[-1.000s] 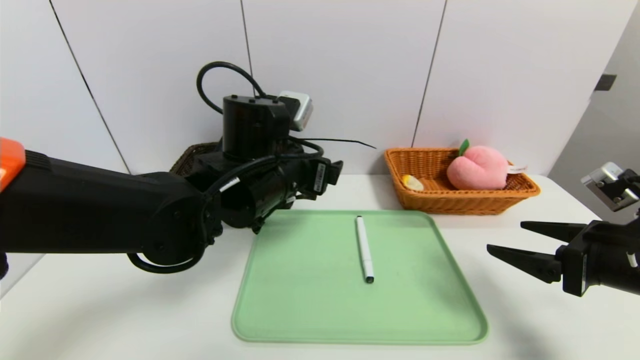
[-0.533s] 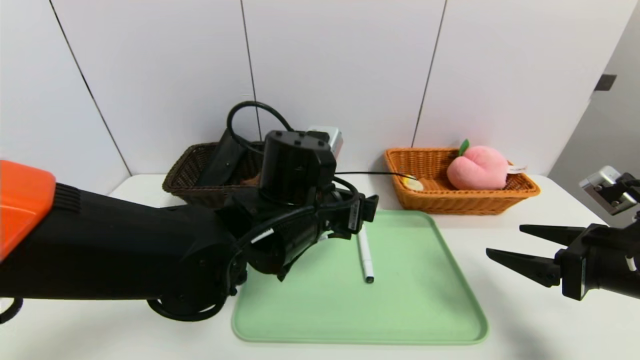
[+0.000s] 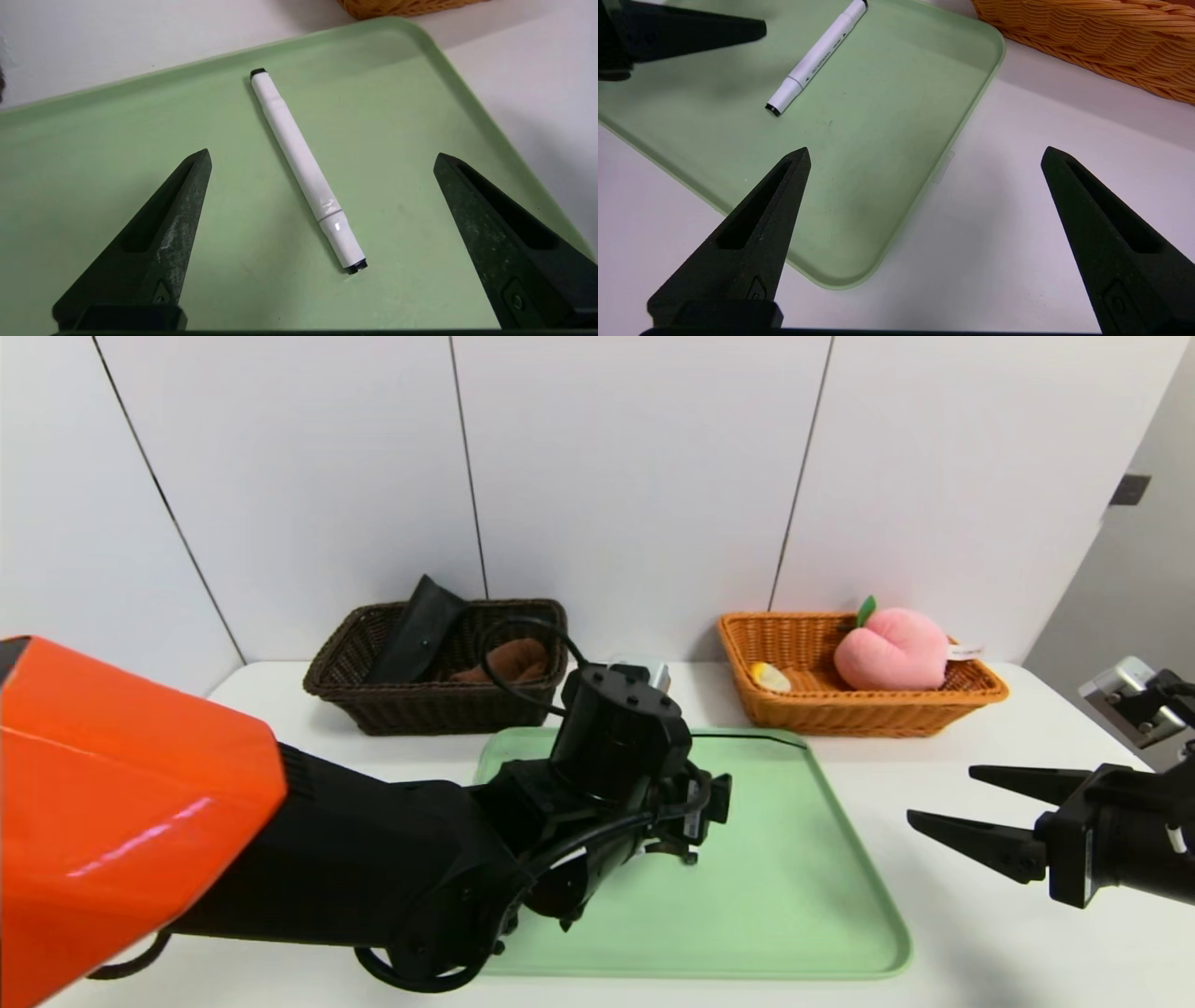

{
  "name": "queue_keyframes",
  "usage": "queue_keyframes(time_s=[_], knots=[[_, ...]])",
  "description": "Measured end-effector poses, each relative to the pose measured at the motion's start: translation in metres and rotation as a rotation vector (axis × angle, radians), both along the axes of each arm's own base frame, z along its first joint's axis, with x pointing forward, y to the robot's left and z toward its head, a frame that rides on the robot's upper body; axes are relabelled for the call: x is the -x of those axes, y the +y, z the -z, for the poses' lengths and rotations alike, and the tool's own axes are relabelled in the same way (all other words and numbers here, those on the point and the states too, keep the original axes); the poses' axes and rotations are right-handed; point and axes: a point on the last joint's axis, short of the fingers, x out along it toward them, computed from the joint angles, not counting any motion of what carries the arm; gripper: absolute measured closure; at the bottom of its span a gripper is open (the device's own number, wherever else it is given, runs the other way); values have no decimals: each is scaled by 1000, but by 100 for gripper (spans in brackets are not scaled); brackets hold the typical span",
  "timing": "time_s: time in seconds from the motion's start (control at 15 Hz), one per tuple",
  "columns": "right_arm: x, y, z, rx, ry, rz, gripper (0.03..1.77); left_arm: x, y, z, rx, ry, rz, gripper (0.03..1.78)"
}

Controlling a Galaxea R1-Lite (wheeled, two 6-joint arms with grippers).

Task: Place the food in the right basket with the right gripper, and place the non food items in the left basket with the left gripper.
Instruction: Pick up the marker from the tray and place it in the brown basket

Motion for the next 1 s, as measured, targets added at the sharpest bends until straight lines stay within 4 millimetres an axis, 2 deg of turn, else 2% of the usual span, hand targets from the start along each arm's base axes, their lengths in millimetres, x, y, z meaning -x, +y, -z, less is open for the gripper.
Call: queue_keyframes(time_s=[0.53, 1.0], knots=[[3, 0, 3, -1, 8, 1, 9, -11, -16, 44, -55, 29, -12, 12], [5, 0, 4, -1, 11, 1, 9, -19, -22, 63, -53, 21, -19, 12]])
